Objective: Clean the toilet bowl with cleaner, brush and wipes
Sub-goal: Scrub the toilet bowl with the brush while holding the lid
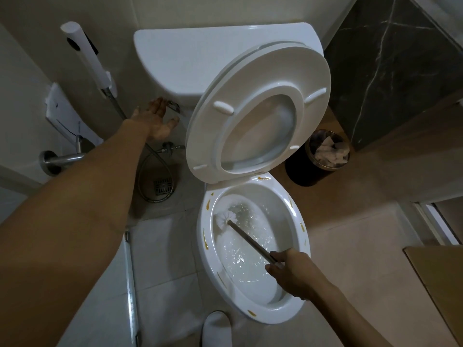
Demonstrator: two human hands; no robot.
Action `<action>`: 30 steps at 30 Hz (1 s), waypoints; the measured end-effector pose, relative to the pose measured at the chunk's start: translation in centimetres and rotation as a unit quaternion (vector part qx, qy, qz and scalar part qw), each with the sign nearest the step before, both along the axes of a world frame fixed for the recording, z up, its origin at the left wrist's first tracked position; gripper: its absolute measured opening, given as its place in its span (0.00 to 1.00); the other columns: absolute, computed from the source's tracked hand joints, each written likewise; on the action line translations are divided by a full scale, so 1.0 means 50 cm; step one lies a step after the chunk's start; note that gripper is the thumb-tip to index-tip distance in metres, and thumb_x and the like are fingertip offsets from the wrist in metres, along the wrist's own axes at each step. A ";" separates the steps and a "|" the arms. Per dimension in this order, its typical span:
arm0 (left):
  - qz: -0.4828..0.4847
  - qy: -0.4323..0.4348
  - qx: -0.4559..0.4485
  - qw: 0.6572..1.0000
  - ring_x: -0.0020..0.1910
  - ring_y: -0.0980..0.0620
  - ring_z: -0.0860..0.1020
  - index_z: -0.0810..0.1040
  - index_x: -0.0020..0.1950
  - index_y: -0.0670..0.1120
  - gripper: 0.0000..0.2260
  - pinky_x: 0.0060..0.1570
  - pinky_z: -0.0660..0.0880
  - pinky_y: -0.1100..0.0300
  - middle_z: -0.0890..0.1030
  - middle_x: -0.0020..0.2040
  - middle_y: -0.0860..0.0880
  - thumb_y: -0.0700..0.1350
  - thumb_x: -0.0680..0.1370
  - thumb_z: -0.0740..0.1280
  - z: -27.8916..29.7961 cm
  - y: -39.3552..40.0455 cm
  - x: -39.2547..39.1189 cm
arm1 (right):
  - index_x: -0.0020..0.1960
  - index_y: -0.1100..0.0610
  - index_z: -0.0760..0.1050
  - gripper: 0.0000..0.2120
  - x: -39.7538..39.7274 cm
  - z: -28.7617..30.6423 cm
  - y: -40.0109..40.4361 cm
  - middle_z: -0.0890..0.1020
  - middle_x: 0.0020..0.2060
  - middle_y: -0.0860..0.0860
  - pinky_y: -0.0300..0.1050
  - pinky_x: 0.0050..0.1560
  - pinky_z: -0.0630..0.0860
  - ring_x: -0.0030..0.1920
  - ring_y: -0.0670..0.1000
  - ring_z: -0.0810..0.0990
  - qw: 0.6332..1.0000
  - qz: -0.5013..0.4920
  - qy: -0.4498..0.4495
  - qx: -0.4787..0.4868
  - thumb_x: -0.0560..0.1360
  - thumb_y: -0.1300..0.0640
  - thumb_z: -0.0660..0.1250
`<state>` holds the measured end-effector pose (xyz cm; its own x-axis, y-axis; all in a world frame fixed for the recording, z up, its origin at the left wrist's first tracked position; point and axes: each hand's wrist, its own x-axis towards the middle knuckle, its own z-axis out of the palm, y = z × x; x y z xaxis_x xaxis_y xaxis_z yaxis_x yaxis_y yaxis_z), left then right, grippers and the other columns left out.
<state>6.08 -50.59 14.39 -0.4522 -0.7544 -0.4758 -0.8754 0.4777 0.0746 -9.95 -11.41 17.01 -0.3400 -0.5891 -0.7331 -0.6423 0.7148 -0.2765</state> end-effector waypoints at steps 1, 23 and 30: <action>0.000 -0.001 -0.001 1.000 0.77 0.51 0.40 0.37 0.77 0.45 0.32 0.74 0.41 0.46 0.37 0.78 0.49 0.61 0.81 0.43 -0.001 -0.001 -0.001 | 0.63 0.53 0.76 0.15 0.002 -0.001 0.004 0.80 0.44 0.51 0.39 0.36 0.74 0.35 0.48 0.75 1.000 0.003 0.000 0.000 0.79 0.50 0.61; 0.006 -0.005 -0.008 1.000 0.77 0.51 0.41 0.38 0.78 0.45 0.32 0.74 0.43 0.47 0.39 0.78 0.49 0.62 0.81 0.43 0.003 0.001 -0.006 | 0.65 0.54 0.76 0.17 0.010 -0.008 0.021 0.82 0.51 0.52 0.44 0.53 0.77 0.48 0.51 0.80 1.000 -0.005 -0.005 0.015 0.79 0.50 0.61; 0.010 -0.005 -0.007 1.000 0.77 0.51 0.42 0.38 0.78 0.45 0.32 0.74 0.43 0.46 0.39 0.78 0.49 0.62 0.81 0.43 0.000 -0.002 -0.006 | 0.65 0.54 0.75 0.16 0.008 0.000 0.010 0.81 0.52 0.53 0.45 0.52 0.79 0.49 0.52 0.80 1.000 -0.002 -0.003 0.017 0.80 0.50 0.60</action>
